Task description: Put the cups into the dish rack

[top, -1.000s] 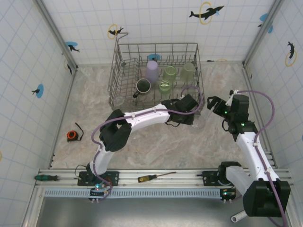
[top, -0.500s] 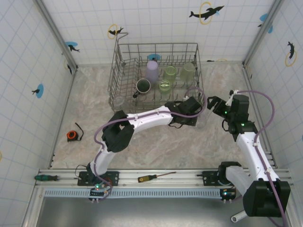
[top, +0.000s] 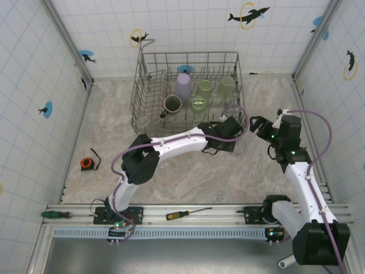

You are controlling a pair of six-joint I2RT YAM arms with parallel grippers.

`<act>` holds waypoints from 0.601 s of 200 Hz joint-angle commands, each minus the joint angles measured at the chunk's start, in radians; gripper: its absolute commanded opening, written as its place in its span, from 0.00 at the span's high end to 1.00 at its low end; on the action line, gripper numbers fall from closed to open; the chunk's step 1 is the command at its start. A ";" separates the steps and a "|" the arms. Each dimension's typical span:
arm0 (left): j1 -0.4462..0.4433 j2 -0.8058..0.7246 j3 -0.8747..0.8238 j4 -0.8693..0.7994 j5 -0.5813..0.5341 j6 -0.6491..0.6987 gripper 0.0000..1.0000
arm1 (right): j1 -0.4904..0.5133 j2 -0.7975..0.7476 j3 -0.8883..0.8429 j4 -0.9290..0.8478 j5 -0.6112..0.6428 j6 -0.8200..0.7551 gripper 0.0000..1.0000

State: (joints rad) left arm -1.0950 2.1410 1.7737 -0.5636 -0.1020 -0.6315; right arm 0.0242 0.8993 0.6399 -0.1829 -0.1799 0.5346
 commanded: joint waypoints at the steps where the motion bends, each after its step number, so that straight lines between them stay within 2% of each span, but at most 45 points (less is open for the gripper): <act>1: -0.006 -0.063 0.053 -0.032 -0.016 0.017 1.00 | -0.006 -0.016 -0.028 0.028 -0.007 0.002 0.00; 78: 0.007 -0.123 0.155 -0.076 0.029 0.049 1.00 | -0.006 -0.003 -0.010 0.011 -0.001 0.007 0.00; 120: 0.032 -0.156 0.183 -0.084 0.018 0.066 1.00 | -0.006 0.009 0.014 -0.003 -0.015 0.008 0.00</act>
State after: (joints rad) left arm -1.0889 2.0441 1.9160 -0.6479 -0.0685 -0.5930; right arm 0.0238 0.9009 0.6353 -0.1822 -0.1818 0.5396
